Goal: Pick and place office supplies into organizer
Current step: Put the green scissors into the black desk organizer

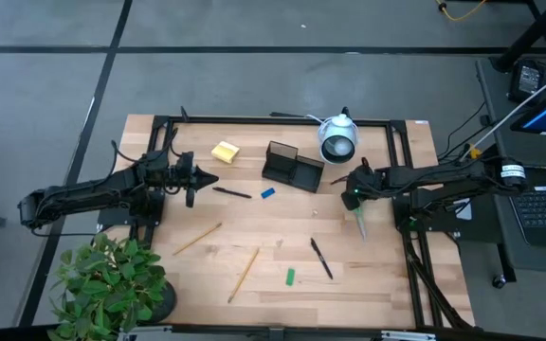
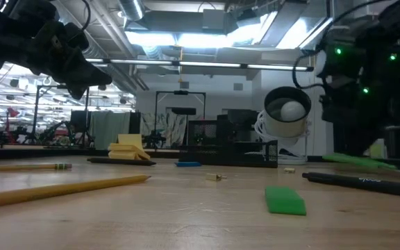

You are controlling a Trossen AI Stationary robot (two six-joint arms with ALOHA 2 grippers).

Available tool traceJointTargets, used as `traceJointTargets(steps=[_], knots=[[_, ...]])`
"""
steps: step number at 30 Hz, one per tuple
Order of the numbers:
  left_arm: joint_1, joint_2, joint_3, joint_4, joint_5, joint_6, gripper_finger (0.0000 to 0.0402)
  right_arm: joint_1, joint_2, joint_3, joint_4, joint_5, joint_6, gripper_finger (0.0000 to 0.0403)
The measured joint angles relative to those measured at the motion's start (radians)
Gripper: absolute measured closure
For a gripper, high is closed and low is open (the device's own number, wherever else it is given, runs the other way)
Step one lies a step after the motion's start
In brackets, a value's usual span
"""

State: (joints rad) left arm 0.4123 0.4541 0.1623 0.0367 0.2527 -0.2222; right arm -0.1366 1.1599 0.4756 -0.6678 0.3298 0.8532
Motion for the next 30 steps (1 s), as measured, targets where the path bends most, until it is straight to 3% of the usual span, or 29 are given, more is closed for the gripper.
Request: traceJointTargets(steps=[16, 30], knots=[[0.0, 0.0, 0.0, 0.019, -0.001, 0.0, 0.0396, 0.023, -0.002, 0.233, 0.073, 0.071, -0.277, 0.0376], [0.0, 0.0, 0.0, 0.02, -0.002, 0.0, 0.0396, 0.028, -0.003, 0.229, 0.664, 0.069, -0.733, 0.0376]])
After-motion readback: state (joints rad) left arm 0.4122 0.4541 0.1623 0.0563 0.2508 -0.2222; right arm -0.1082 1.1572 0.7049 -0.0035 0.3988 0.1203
